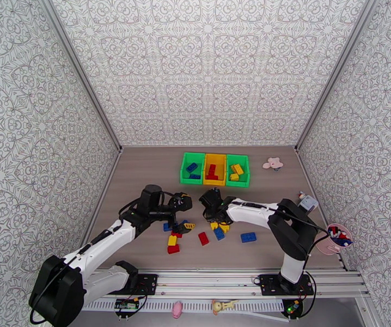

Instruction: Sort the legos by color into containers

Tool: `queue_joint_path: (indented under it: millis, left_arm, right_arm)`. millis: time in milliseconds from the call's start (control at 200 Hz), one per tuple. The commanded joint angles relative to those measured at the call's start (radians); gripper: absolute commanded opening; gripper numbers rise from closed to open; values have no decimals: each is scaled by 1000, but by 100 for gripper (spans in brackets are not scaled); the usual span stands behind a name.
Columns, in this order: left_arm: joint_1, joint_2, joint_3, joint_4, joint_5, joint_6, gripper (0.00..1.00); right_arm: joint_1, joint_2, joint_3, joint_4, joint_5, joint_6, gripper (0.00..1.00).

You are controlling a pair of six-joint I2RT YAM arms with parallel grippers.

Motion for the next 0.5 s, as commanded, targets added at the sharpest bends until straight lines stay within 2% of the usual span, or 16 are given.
queue_joint_path:
  millis: [0,170,495]
  left_arm:
    - [9,8,26,-29,-5,0,100]
    - [8,4,22,-25,-8,15,100]
    - [8,-25,-32,125,-55,-52,100]
  right_arm:
    - [6,-28,21,-27,0,-1,36]
    - [3,-74,27,-31,43,-14,35]
    - [-22,-149,60,69,139,-116,35]
